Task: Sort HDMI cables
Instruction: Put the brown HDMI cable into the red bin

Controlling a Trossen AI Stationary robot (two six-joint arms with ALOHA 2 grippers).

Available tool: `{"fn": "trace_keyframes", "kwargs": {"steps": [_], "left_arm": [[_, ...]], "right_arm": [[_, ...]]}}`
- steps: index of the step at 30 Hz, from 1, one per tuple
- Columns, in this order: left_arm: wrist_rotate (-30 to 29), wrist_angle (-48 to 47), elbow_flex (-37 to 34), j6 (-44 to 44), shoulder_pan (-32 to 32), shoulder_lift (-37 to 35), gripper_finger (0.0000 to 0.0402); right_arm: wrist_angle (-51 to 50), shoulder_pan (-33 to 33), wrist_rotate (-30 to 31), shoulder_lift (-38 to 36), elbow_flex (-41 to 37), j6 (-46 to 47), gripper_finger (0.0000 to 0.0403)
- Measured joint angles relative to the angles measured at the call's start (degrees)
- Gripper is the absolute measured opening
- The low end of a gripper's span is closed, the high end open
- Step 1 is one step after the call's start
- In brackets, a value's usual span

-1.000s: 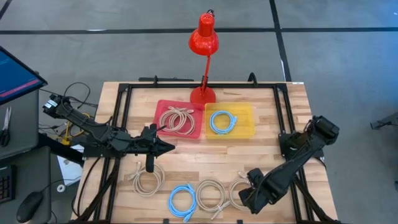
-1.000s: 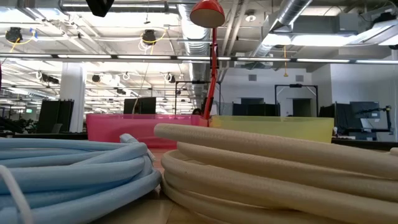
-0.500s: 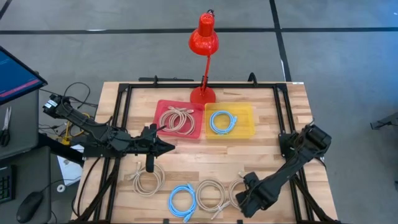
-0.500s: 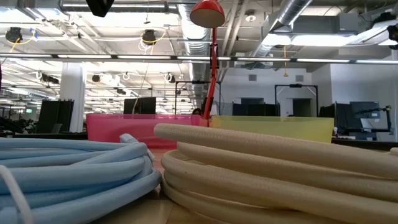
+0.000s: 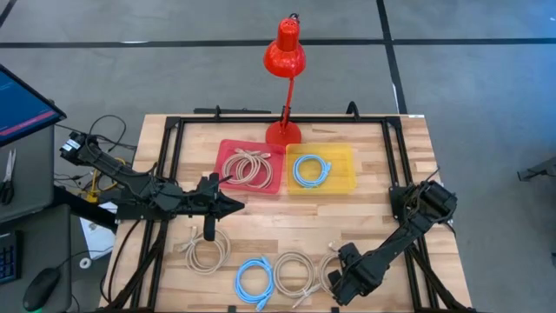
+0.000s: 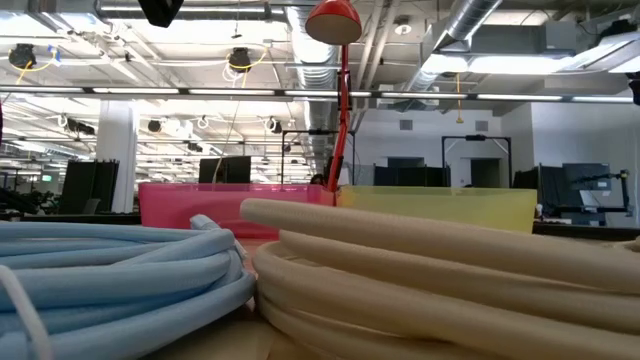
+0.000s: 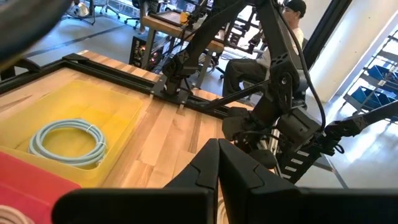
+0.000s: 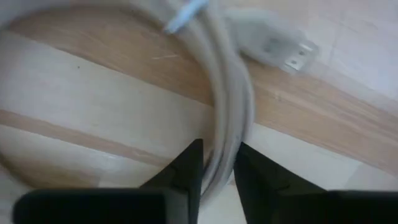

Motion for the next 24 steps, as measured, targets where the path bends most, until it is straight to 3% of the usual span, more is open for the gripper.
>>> {"fn": "trace_keyframes", "kwargs": {"steps": [6, 16, 24], "left_arm": [[0.0, 0.0, 0.0, 0.0, 0.0, 0.0, 0.0008], [0.0, 0.0, 0.0, 0.0, 0.0, 0.0, 0.0008], [0.0, 0.0, 0.0, 0.0, 0.0, 0.0, 0.0008]], "right_arm": [[-0.4, 0.3, 0.0, -0.3, 0.0, -3.2, 0.0011], [-2.0, 0.3, -1.2, -3.7, 0.0, -5.7, 0.0007], [-11.4, -0.1, 6.5, -13.9, 0.0, -5.0, 0.0005]]}}
